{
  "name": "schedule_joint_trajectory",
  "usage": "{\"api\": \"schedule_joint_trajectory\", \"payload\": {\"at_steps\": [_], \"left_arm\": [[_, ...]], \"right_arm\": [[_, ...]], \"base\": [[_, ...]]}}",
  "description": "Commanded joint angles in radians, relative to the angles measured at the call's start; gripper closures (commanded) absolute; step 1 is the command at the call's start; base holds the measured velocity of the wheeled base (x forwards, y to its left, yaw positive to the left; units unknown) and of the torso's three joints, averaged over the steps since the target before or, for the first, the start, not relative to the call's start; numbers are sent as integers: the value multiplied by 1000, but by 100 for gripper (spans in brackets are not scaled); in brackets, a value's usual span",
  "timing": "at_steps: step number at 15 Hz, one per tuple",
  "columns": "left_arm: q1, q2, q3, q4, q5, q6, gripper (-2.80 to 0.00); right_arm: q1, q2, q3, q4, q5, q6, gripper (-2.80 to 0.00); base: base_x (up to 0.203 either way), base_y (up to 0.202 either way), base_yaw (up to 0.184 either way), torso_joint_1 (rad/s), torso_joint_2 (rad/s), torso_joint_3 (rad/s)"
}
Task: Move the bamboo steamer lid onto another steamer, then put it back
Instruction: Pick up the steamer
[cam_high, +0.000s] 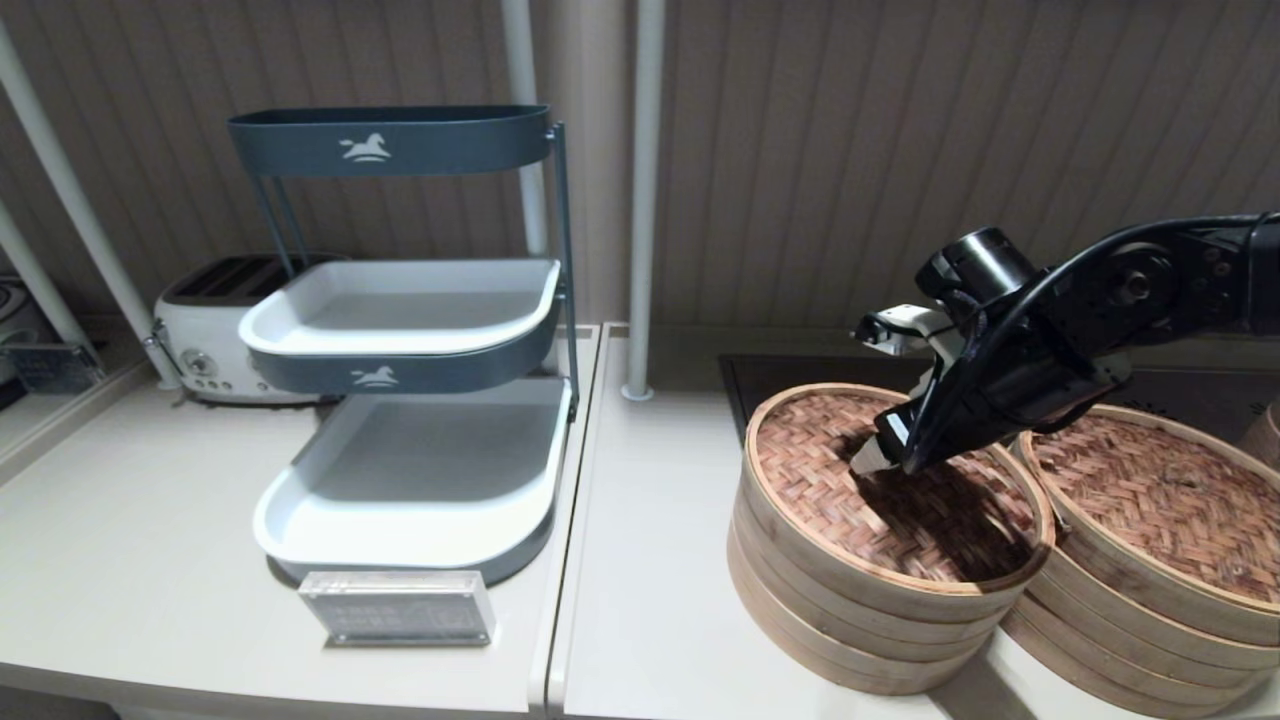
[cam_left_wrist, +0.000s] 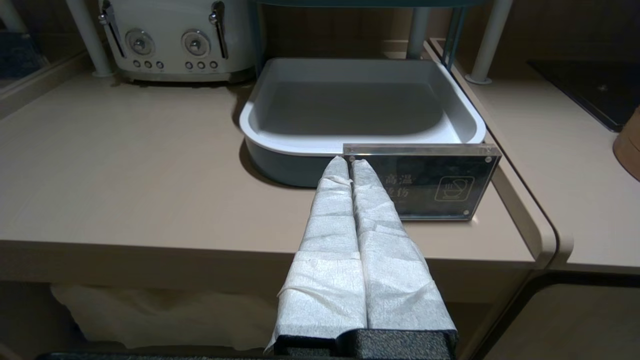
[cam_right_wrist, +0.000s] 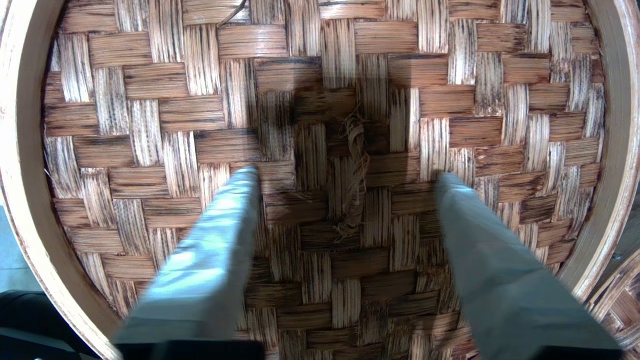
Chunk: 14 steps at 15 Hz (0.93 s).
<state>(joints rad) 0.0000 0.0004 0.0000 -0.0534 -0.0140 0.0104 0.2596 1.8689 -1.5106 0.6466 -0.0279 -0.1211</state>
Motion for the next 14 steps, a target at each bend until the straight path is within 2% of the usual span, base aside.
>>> {"api": "schedule_joint_trajectory", "payload": {"at_steps": [1, 10, 14], "left_arm": [[0, -2, 28, 0, 0, 0, 0], [0, -3, 28, 0, 0, -1, 0], [0, -3, 28, 0, 0, 0, 0]], "right_arm": [[0, -2, 6, 5, -1, -2, 0], [3, -14, 74, -40, 23, -3, 0], [-4, -29, 61, -68, 23, -4, 0]], "base": [[0, 0, 0, 0, 0, 0], [0, 0, 0, 0, 0, 0], [0, 0, 0, 0, 0, 0]]}}
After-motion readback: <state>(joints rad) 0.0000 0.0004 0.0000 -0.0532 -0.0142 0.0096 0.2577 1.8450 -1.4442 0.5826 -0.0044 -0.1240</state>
